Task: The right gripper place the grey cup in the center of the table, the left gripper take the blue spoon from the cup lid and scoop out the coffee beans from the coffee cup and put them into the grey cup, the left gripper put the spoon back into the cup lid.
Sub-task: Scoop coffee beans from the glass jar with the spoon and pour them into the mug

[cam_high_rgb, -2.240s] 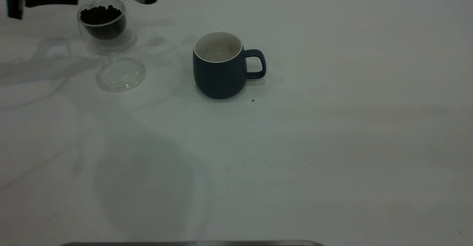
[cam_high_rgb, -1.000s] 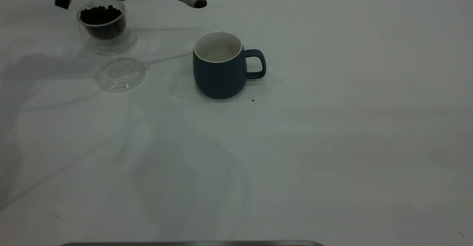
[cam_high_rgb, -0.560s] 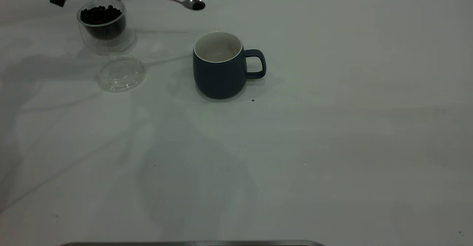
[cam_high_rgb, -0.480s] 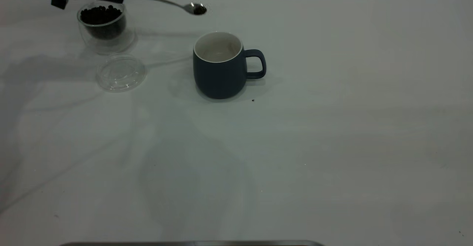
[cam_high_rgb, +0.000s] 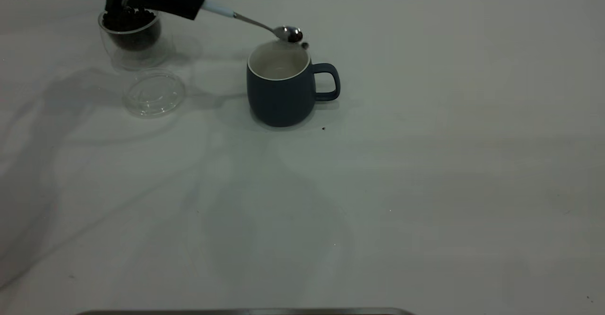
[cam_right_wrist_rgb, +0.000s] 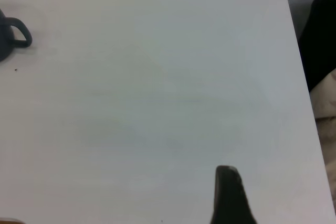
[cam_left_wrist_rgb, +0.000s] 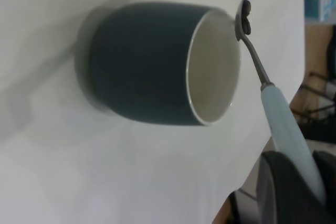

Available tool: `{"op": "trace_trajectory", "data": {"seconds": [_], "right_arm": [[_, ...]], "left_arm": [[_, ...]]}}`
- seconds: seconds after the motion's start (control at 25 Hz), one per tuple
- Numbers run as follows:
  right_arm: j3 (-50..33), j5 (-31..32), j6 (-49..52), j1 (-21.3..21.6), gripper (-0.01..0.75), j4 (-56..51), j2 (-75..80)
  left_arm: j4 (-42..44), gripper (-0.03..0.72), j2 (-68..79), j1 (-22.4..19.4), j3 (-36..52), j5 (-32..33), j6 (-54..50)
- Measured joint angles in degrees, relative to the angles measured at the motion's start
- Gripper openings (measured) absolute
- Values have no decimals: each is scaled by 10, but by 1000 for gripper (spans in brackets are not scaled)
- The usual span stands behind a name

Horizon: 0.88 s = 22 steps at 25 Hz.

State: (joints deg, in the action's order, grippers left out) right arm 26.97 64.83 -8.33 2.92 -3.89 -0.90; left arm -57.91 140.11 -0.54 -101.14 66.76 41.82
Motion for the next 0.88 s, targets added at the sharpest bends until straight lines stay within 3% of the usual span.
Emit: {"op": "trace_trajectory", "data": {"seconds": [0.6,0.88], "right_arm": [[0,0,0,0,453,0,0],[0,0,0,0,453,0,0]], "left_arm": [[46,134,0,-1,0,0,23],[46,134,0,-1,0,0,101]]}}
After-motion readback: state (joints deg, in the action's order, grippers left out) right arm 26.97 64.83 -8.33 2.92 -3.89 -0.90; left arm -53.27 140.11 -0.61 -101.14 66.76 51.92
